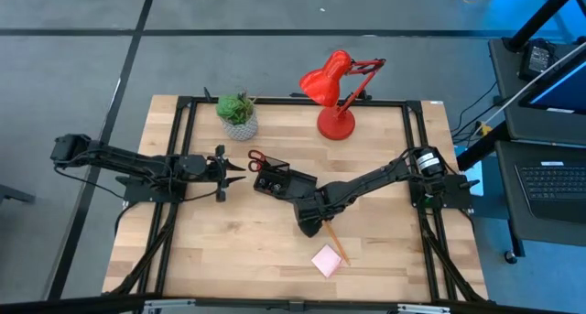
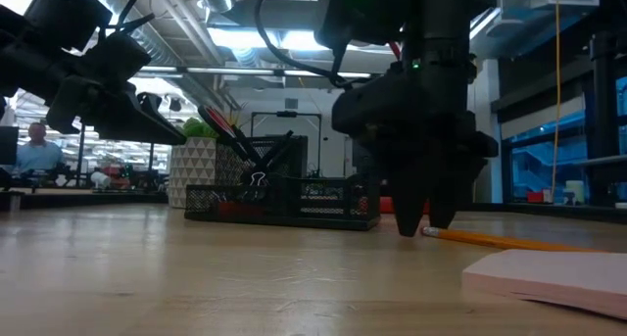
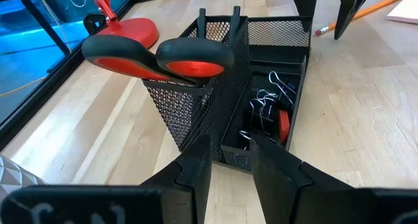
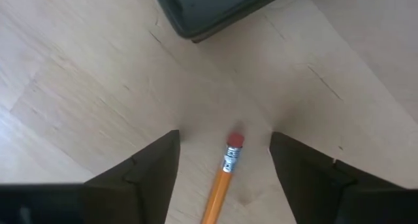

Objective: Pick and place office supplies into organizer
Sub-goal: Put the orange pencil into the black desk organizer

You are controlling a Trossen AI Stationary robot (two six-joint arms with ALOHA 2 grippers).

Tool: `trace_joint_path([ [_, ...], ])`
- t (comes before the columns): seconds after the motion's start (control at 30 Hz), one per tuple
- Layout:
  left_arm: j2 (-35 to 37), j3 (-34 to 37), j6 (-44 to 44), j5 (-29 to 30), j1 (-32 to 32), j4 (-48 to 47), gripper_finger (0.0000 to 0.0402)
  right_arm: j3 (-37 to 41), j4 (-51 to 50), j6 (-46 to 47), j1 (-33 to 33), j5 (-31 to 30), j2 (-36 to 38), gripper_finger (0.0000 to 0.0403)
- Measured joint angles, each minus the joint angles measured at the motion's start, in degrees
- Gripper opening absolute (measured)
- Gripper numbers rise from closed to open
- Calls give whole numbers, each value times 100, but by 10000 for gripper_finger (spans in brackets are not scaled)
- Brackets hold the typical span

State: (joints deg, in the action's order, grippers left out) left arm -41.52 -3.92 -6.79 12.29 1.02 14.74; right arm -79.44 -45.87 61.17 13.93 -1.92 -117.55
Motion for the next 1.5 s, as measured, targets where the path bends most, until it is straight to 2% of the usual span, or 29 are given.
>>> trace_joint_path([
  [0.4, 0, 0, 0, 0, 1, 0, 100, 7, -78, 7, -9, -76, -3, 139],
  [0.87, 0, 0, 0, 0, 1, 0, 100, 9, -12, 13, 44, -13, -6, 54],
  [1.0, 0, 0, 0, 0, 0, 0, 100, 7, -2, 125, 61, 5, -6, 43],
  [1.5, 0, 0, 4, -2, 0, 0, 100, 7, -3, 4, 133, 17, -8, 42],
])
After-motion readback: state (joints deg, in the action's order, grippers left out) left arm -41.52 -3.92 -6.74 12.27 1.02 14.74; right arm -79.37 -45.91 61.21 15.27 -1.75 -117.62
